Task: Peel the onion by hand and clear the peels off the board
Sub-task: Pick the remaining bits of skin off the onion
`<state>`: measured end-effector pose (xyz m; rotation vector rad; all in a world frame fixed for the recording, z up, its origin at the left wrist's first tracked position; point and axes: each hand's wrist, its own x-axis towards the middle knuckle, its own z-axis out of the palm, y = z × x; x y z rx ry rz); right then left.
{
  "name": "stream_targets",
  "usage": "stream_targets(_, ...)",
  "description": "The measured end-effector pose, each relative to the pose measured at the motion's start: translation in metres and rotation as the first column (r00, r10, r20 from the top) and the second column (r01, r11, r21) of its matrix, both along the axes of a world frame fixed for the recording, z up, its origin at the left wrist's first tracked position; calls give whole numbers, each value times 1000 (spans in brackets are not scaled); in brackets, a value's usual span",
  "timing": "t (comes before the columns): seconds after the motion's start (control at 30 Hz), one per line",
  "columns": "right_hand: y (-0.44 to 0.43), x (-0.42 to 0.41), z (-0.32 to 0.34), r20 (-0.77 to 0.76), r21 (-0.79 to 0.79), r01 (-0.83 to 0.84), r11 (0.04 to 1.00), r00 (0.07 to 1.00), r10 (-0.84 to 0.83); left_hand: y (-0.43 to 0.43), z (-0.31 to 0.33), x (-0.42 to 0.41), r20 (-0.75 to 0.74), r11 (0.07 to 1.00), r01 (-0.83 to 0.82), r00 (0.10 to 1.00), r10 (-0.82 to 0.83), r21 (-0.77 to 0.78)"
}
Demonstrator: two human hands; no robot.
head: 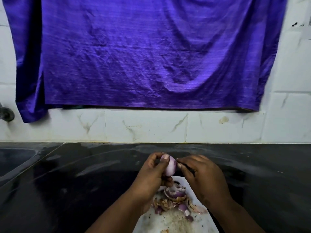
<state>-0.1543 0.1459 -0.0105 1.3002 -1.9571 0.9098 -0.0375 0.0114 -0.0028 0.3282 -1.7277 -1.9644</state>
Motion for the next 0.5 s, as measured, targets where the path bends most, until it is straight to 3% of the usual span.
stream_targets(0.2, -2, 5, 3, -65, 62, 33, 998, 997, -29, 0, -2, 0, -29, 999, -14, 1000, 12, -50)
stream_targets(0.5, -4, 4, 1, 45, 8, -2, 1000, 999, 2, 0, -4, 0, -55, 984, -40, 998, 31, -172)
